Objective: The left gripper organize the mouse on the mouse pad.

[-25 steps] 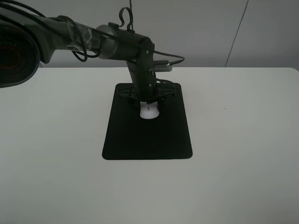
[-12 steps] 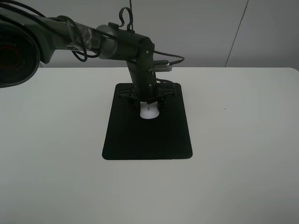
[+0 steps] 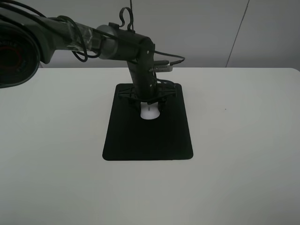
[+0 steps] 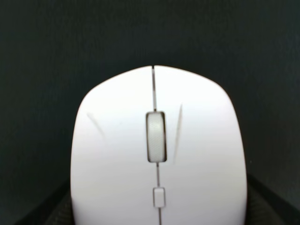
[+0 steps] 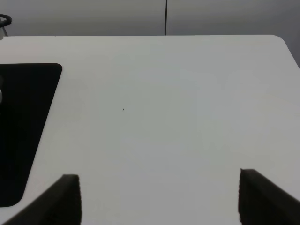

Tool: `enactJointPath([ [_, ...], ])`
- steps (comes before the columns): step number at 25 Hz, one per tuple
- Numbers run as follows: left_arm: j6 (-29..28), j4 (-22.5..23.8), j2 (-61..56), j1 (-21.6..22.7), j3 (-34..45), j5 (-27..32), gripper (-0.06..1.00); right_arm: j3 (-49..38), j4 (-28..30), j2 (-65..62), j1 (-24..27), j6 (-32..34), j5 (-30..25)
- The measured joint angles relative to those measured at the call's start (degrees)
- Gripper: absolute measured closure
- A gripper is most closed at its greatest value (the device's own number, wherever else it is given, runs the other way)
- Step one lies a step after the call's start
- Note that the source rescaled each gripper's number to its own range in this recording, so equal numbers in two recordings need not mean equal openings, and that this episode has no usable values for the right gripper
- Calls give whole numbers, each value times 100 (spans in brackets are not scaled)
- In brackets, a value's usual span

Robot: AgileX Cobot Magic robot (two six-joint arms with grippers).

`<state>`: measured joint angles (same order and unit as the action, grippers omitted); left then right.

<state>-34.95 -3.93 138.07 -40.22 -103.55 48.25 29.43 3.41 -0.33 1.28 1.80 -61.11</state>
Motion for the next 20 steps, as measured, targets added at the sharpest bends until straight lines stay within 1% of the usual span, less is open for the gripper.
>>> enactJointPath([
  [2,0,0,0,0,0,0,93,0,0,0,0,0,0],
  [3,0,-1,0,0,0,0,87,0,0,0,0,0,0],
  [5,0,-26,2,0,0,-6,68,0,0,0,0,0,0],
  [6,0,-26,2,0,0,-6,68,0,0,0,0,0,0],
  [7,0,-38,2,0,0,-12,58,0,0,0,0,0,0],
  [8,0,-45,2,0,0,-16,53,0,0,0,0,0,0],
  [9,0,-58,2,0,0,-16,51,0,0,0,0,0,0],
  [12,21,-59,2,0,0,-11,46,0,0,0,0,0,0],
  [18,108,-64,-9,-4,-14,30,47,0,0,0,0,0,0],
  [20,159,28,-8,-12,-82,192,46,0,0,0,0,0,0],
])
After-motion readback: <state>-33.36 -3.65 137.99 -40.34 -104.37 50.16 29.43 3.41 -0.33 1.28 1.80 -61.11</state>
